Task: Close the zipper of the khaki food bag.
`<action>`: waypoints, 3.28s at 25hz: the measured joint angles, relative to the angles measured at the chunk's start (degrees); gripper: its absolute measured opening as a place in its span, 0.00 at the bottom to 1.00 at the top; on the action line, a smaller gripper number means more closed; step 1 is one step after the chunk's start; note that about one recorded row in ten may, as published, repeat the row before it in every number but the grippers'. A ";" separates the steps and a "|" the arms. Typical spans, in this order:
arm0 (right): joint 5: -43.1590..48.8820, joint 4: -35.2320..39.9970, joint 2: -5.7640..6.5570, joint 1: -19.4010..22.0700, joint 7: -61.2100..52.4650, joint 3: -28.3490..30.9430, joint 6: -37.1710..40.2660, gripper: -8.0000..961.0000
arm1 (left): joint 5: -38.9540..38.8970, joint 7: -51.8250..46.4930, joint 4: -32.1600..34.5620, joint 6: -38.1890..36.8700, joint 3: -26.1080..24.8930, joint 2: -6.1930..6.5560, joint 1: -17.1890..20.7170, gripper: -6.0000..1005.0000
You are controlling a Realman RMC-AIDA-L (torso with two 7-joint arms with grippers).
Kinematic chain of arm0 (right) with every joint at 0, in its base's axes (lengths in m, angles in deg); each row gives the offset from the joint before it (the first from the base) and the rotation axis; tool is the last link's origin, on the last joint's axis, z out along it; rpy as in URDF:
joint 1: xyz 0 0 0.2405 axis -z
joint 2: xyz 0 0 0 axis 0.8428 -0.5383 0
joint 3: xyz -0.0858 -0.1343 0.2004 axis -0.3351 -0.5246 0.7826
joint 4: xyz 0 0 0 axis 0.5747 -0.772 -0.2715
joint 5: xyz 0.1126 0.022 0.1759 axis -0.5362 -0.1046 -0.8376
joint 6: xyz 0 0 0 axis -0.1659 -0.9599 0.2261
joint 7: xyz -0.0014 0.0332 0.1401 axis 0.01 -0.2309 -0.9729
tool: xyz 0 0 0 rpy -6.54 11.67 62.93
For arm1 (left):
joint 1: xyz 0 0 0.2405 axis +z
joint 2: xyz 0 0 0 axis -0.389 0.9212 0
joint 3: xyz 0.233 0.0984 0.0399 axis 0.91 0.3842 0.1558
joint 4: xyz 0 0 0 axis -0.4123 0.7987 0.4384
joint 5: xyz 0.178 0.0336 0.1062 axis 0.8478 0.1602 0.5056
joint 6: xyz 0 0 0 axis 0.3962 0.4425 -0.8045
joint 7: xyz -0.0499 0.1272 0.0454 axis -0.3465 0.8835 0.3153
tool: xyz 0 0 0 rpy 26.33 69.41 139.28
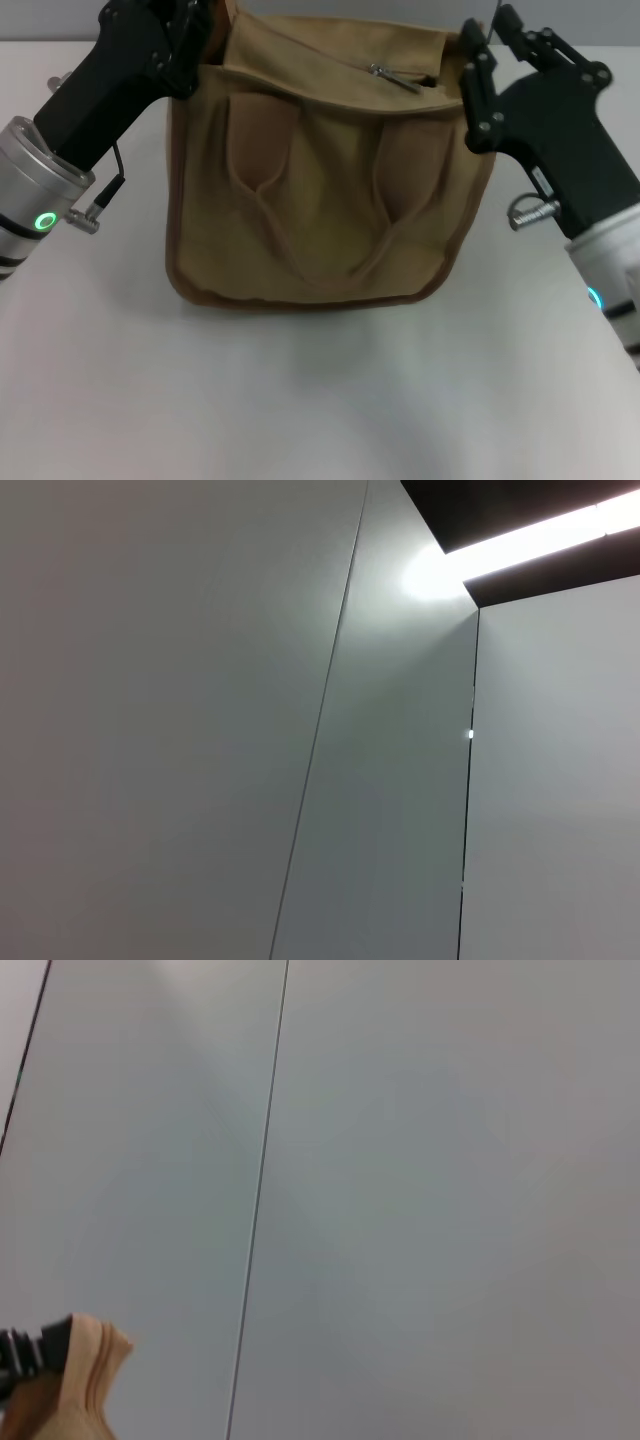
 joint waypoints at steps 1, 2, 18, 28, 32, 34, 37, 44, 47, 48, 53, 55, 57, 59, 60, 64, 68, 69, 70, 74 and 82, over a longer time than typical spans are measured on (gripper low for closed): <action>0.00 0.00 0.00 0.00 0.00 0.00 0.00 0.26 | 0.00 0.00 0.00 0.00 0.00 0.00 0.00 0.03; 0.34 -0.59 -0.01 0.00 0.00 1.00 -2.43 0.26 | 0.00 0.00 -0.01 -0.07 0.03 0.00 0.11 0.03; 5.91 -13.75 2.01 0.39 -1.81 8.74 -18.30 0.27 | 0.07 0.00 -0.03 -0.35 0.11 0.09 1.07 0.03; 9.63 -18.43 1.50 0.08 -3.80 13.16 -27.40 0.27 | -0.01 0.00 0.07 -0.52 0.11 0.17 1.29 0.03; 9.64 -20.87 1.81 0.17 -3.96 14.48 -31.67 0.27 | -0.08 0.00 0.14 -0.52 0.11 0.18 1.29 0.03; 9.64 -23.51 1.98 0.16 -4.25 16.27 -36.44 0.28 | -0.10 0.00 0.16 -0.59 0.11 0.19 1.29 0.03; 9.64 -28.13 1.79 0.17 -4.24 20.20 -44.46 0.28 | -0.09 0.00 0.16 -0.61 0.11 0.19 1.29 0.03; 8.87 -34.32 0.08 -1.38 -4.22 29.82 -57.78 0.28 | -0.06 0.00 0.07 -0.77 0.11 0.19 1.31 0.03; 8.03 -34.39 -0.78 -2.63 -4.20 31.78 -60.31 0.28 | -0.01 0.01 0.07 -0.94 0.11 0.18 1.54 0.03; 7.94 -34.11 -1.11 -2.91 -3.99 32.04 -60.88 0.28 | 0.00 0.02 0.07 -1.01 0.11 0.18 1.62 0.03; 8.25 -31.49 -4.09 -1.97 0.53 31.91 -61.25 0.28 | 0.04 0.09 0.07 -1.30 0.11 0.18 2.09 0.03; 8.23 -31.25 -5.39 -0.30 2.47 31.83 -61.26 0.28 | 0.05 0.15 0.07 -1.32 0.11 0.18 2.16 0.03; 8.20 -31.22 -6.58 1.67 4.47 31.45 -61.24 0.29 | -0.01 0.33 0.07 -1.32 0.11 0.18 2.24 0.03; 8.20 -31.25 -7.77 3.73 6.37 30.56 -61.13 0.29 | -0.04 0.39 0.07 -1.32 0.11 0.18 2.24 0.03; 8.20 -31.28 -8.18 4.72 7.13 30.06 -60.93 0.29 | -0.13 0.50 0.09 -1.32 0.11 0.18 2.25 0.03; 8.20 -30.59 -9.29 7.82 10.64 26.99 -58.00 0.29 | -0.21 0.31 0.39 -1.25 -0.08 0.18 1.82 0.03; 8.57 -26.64 -9.28 8.98 14.07 22.06 -48.93 0.29 | -0.27 0.16 0.47 -0.97 -0.10 0.18 1.40 0.03; 8.60 -25.37 -9.20 9.10 15.06 20.67 -46.42 0.29 | -0.27 0.16 0.48 -0.94 -0.08 0.18 1.37 0.03; 8.62 -24.06 -9.09 9.27 15.66 19.47 -44.08 0.29 | -0.29 0.16 0.49 -0.93 -0.08 0.18 1.34 0.03; 8.67 -20.19 -8.99 10.33 16.15 17.32 -37.54 0.32 | -0.30 0.05 0.54 -1.07 -0.17 0.20 1.37 0.03; 8.68 -15.02 -9.04 11.90 15.85 14.74 -30.95 0.37 | -0.42 -1.76 1.64 -2.05 -0.70 0.33 0.08 0.03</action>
